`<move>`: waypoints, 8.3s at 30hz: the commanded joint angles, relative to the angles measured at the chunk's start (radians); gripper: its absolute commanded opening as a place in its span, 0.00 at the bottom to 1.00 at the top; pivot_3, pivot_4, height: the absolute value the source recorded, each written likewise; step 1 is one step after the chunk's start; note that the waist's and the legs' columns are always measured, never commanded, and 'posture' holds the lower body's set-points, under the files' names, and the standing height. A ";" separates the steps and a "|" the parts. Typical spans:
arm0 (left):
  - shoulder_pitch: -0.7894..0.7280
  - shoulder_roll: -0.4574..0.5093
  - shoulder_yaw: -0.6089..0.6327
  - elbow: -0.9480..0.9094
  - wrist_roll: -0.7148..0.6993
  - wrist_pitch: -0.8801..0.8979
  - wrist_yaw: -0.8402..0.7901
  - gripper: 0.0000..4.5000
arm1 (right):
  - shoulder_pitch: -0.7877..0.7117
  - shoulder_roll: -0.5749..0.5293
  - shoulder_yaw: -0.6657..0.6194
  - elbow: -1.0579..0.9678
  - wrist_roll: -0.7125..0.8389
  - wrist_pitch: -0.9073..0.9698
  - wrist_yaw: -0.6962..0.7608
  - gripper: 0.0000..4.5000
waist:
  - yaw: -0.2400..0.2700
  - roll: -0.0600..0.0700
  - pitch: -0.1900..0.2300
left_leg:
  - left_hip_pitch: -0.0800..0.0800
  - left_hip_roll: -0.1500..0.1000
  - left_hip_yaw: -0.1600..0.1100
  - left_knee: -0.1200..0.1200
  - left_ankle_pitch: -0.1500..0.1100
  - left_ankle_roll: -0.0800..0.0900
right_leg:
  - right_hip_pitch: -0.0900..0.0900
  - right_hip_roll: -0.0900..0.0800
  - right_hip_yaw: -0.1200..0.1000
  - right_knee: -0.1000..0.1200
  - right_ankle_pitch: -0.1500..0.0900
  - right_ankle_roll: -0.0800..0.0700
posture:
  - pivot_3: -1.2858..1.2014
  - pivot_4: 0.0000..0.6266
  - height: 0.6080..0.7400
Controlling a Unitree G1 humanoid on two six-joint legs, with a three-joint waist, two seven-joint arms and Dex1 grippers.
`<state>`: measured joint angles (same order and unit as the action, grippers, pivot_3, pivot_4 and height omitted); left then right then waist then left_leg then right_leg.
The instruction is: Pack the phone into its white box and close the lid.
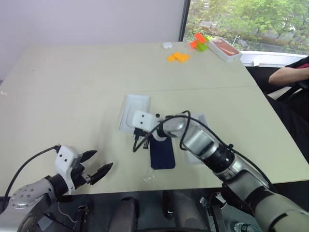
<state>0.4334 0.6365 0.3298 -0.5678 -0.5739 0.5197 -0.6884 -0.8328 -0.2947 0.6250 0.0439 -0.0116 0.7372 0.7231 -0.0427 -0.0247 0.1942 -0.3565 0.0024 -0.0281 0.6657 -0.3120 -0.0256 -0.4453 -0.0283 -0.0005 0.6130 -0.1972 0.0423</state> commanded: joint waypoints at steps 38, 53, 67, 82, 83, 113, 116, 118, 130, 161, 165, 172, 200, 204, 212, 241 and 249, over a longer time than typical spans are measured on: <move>-0.301 -0.154 -0.063 -0.054 -0.389 0.396 0.305 1.00 | 0.221 -0.375 -0.304 -0.455 0.094 0.114 0.224 0.01 | 0.013 0.000 0.000 | 0.000 -0.002 0.000 0.001 0.000 0.000 | 0.001 -0.001 0.000 0.000 0.000 0.007 | 0.52 0.24 1.00; -0.550 -0.181 -0.137 0.161 -0.867 0.788 0.840 1.00 | 0.281 -0.497 -0.136 -0.518 -0.040 0.077 0.195 0.01 | 0.029 -0.001 0.000 | 0.001 -0.004 -0.002 0.002 0.000 0.000 | 0.002 0.000 0.000 0.002 0.001 0.006 | 0.52 0.24 1.00; -0.584 -0.045 -0.299 0.232 -1.229 0.653 1.110 1.00 | 0.299 -0.456 -0.068 -0.533 -0.071 0.069 0.214 0.01 | 0.029 -0.001 -0.001 | 0.002 -0.005 -0.001 0.002 0.001 -0.002 | 0.003 -0.001 0.001 0.002 0.001 0.000 | 0.52 0.24 1.00; -0.587 0.032 -0.421 0.231 -1.359 0.518 1.152 1.00 | 0.261 -0.311 -0.076 -0.504 -0.016 0.113 0.209 0.01 | 0.033 -0.001 -0.002 | 0.002 -0.006 -0.002 0.002 0.002 -0.004 | 0.004 -0.002 0.001 0.001 0.001 -0.001 | 0.52 0.24 1.00; -0.586 0.032 -0.424 0.230 -1.363 0.509 1.153 1.00 | 0.260 -0.304 -0.075 -0.500 -0.011 0.111 0.210 0.01 | 0.033 -0.001 -0.002 | 0.002 -0.007 -0.002 0.002 0.002 -0.004 | 0.004 -0.002 0.001 0.001 0.001 -0.001 | 0.52 0.24 1.00; -0.565 0.073 -0.437 0.223 -1.365 0.439 1.144 1.00 | 0.233 -0.351 -0.006 -0.439 -0.079 0.029 0.215 0.01 | 0.031 -0.001 -0.002 | 0.002 -0.006 -0.002 0.002 0.003 -0.004 | 0.005 -0.002 0.001 0.000 -0.002 0.003 | 0.52 0.24 1.00; -0.565 0.074 -0.437 0.221 -1.365 0.437 1.143 1.00 | 0.238 -0.331 0.003 -0.435 -0.076 0.026 0.226 0.01 | 0.030 -0.001 -0.002 | 0.003 -0.006 -0.001 0.002 0.003 -0.004 | 0.005 -0.002 0.001 0.000 -0.001 0.002 | 0.52 0.24 1.00; -0.564 0.073 -0.437 0.220 -1.363 0.436 1.141 1.00 | 0.240 -0.310 0.001 -0.423 -0.075 0.025 0.221 0.01 | 0.030 -0.001 -0.002 | 0.003 -0.006 -0.002 0.002 0.002 -0.004 | 0.005 -0.002 0.001 0.000 -0.001 0.002 | 0.52 0.24 1.00; -0.558 0.071 -0.421 0.209 -1.368 0.413 1.129 1.00 | 0.245 -0.245 -0.029 -0.387 -0.040 0.016 0.235 0.01 | 0.029 -0.001 -0.002 | 0.004 -0.005 -0.002 0.002 0.003 -0.004 | 0.006 0.000 0.000 0.000 -0.001 0.002 | 0.52 0.24 1.00; -0.556 0.088 -0.427 0.206 -1.379 0.395 1.125 1.00 | 0.231 -0.272 -0.007 -0.330 -0.092 -0.044 0.255 0.01 | 0.027 -0.001 -0.002 | 0.004 -0.006 -0.002 0.001 0.002 -0.004 | 0.006 -0.001 0.000 -0.001 -0.002 0.002 | 0.52 0.24 1.00; -0.556 0.089 -0.428 0.205 -1.381 0.392 1.125 1.00 | 0.235 -0.248 -0.010 -0.332 -0.083 -0.044 0.265 0.01 | 0.025 -0.001 -0.002 | 0.005 -0.005 -0.002 0.001 0.002 -0.004 | 0.006 0.001 0.000 0.000 -0.002 0.002 | 0.52 0.24 1.00; -0.553 0.081 -0.420 0.199 -1.382 0.378 1.116 1.00 | 0.240 -0.227 -0.006 -0.311 -0.081 -0.039 0.269 0.01 | 0.024 -0.001 -0.002 | 0.006 -0.004 -0.002 0.001 0.003 -0.004 | 0.006 0.001 0.000 0.000 -0.002 0.002 | 0.52 0.24 1.00; -0.527 0.033 -0.352 0.185 -1.392 0.321 1.088 1.00 | 0.264 -0.212 -0.030 -0.292 -0.081 -0.024 0.295 0.01 | 0.023 -0.001 -0.002 | 0.004 -0.004 -0.002 -0.001 0.002 -0.005 | 0.005 0.001 0.000 -0.003 -0.002 0.002 | 0.52 0.24 1.00; -0.516 0.032 -0.337 0.158 -1.398 0.325 1.057 1.00 | 0.267 -0.215 -0.033 -0.294 -0.082 -0.026 0.296 0.01 | 0.023 -0.001 -0.002 | 0.003 -0.004 -0.002 -0.001 0.002 -0.005 | 0.004 0.001 0.000 -0.003 -0.002 0.002 | 0.52 0.24 1.00; -0.496 0.040 -0.335 0.146 -1.391 0.326 1.047 1.00 | 0.273 -0.218 -0.034 -0.296 -0.084 -0.028 0.294 0.01 | 0.023 -0.001 -0.002 | 0.003 -0.004 -0.002 -0.001 0.002 -0.005 | 0.003 0.001 0.000 -0.003 -0.002 0.002 | 0.52 0.24 1.00; -0.497 0.120 -0.376 0.188 -1.384 0.357 1.106 1.00 | 0.255 -0.198 -0.005 -0.264 -0.111 -0.075 0.286 0.01 | 0.021 -0.001 -0.001 | 0.003 -0.003 -0.002 -0.002 0.002 -0.005 | 0.003 0.001 0.000 -0.003 -0.002 0.002 | 0.52 0.24 1.00; -0.478 0.067 -0.368 0.179 -1.398 0.339 1.098 1.00 | 0.217 -0.153 0.017 -0.206 -0.120 -0.122 0.312 0.01 | 0.021 -0.001 -0.002 | 0.003 -0.003 -0.002 -0.002 0.002 -0.005 | 0.003 0.001 0.000 -0.003 -0.002 0.002 | 0.52 0.24 1.00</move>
<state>-0.0500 0.7164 -0.0147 -0.3731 -1.9544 0.8542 0.4160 -0.6215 -0.4862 0.5792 -0.1719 -0.1433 0.6328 1.0180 -0.0215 -0.0259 0.1927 -0.3526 -0.0007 -0.0301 0.6637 -0.3097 -0.0302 -0.4420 -0.0272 -0.0003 0.6102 -0.1992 0.0445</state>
